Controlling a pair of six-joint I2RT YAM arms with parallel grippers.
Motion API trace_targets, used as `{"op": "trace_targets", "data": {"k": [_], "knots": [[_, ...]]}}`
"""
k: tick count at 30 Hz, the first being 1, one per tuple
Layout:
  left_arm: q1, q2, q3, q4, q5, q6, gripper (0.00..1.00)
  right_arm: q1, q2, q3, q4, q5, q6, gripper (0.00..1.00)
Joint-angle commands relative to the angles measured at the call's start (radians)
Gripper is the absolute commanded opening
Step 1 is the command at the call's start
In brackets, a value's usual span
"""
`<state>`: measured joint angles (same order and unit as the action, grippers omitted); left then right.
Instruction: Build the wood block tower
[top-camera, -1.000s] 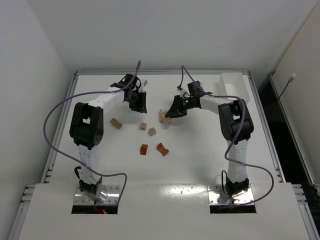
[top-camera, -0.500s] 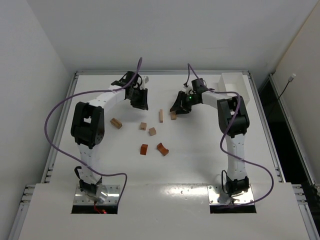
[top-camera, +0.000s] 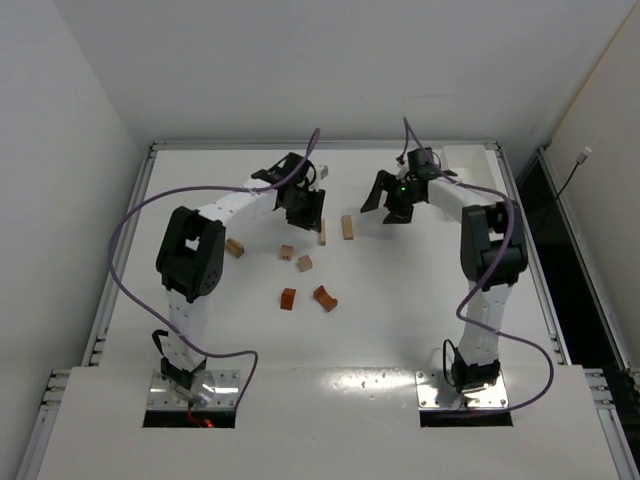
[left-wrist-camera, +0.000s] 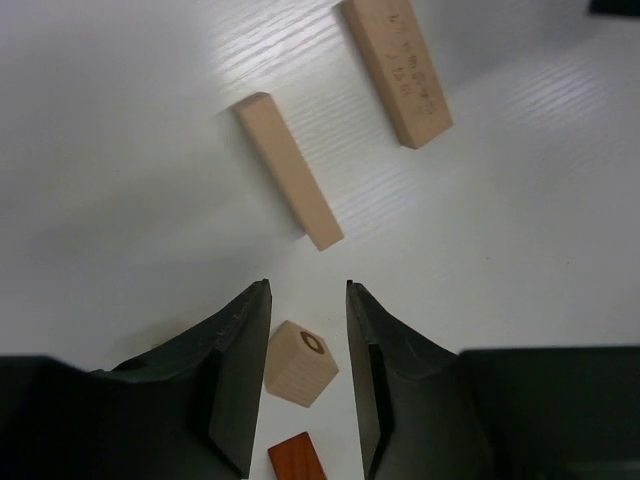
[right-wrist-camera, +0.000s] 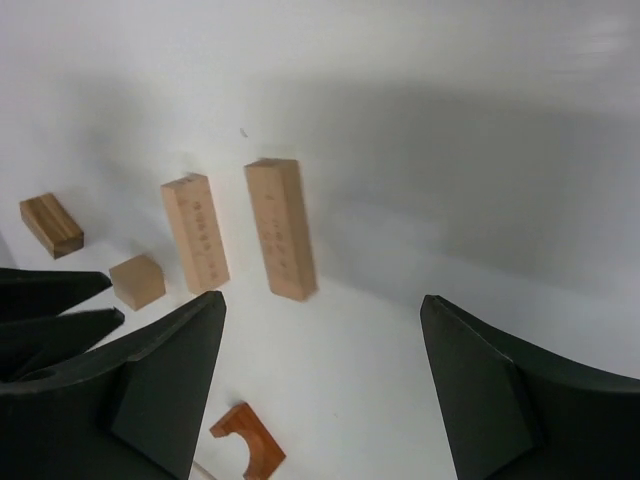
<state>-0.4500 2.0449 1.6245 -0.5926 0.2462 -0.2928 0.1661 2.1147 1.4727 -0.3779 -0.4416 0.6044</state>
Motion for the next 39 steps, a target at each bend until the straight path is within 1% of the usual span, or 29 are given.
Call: {"op": "trace_targets", "data": {"k": [1, 4, 7, 8, 11, 18, 26, 28, 30, 34, 37, 38, 39], "knots": [[-0.029, 0.001, 0.057, 0.017, -0.071, -0.025, 0.34, -0.057, -0.168, -0.035, -0.006, 0.086, -0.02, 0.76], [-0.05, 0.011, 0.083, -0.004, -0.119, -0.025, 0.37, -0.103, -0.211, -0.06, 0.008, 0.076, -0.02, 0.76], [-0.082, 0.046, 0.109, -0.016, -0.217, -0.034, 0.42, -0.151, -0.249, -0.09, 0.008, 0.067, -0.029, 0.76], [-0.098, 0.057, 0.127, -0.039, -0.29, -0.034, 0.43, -0.151, -0.249, -0.104, 0.02, 0.052, -0.029, 0.76], [-0.108, 0.089, 0.153, -0.05, -0.381, -0.057, 0.43, -0.172, -0.274, -0.115, 0.03, 0.041, -0.029, 0.76], [-0.138, 0.132, 0.208, -0.061, -0.381, -0.086, 0.43, -0.204, -0.292, -0.158, 0.048, 0.023, -0.029, 0.76], [-0.158, 0.175, 0.219, -0.061, -0.37, -0.086, 0.43, -0.237, -0.302, -0.19, 0.066, -0.019, -0.029, 0.75], [-0.158, 0.186, 0.219, -0.061, -0.361, -0.086, 0.35, -0.247, -0.302, -0.19, 0.066, -0.028, -0.029, 0.75], [-0.158, 0.196, 0.219, -0.052, -0.361, -0.086, 0.31, -0.257, -0.302, -0.19, 0.076, -0.037, -0.018, 0.75], [-0.158, 0.218, 0.219, -0.052, -0.352, -0.086, 0.3, -0.266, -0.283, -0.19, 0.076, -0.037, -0.018, 0.75], [-0.158, 0.218, 0.219, -0.052, -0.343, -0.086, 0.25, -0.266, -0.283, -0.181, 0.085, -0.046, -0.009, 0.74], [-0.158, 0.218, 0.219, -0.052, -0.334, -0.086, 0.14, -0.266, -0.283, -0.181, 0.085, -0.057, -0.009, 0.74], [-0.158, 0.218, 0.219, -0.043, -0.323, -0.086, 0.06, -0.266, -0.283, -0.181, 0.085, -0.057, -0.009, 0.74]]}}
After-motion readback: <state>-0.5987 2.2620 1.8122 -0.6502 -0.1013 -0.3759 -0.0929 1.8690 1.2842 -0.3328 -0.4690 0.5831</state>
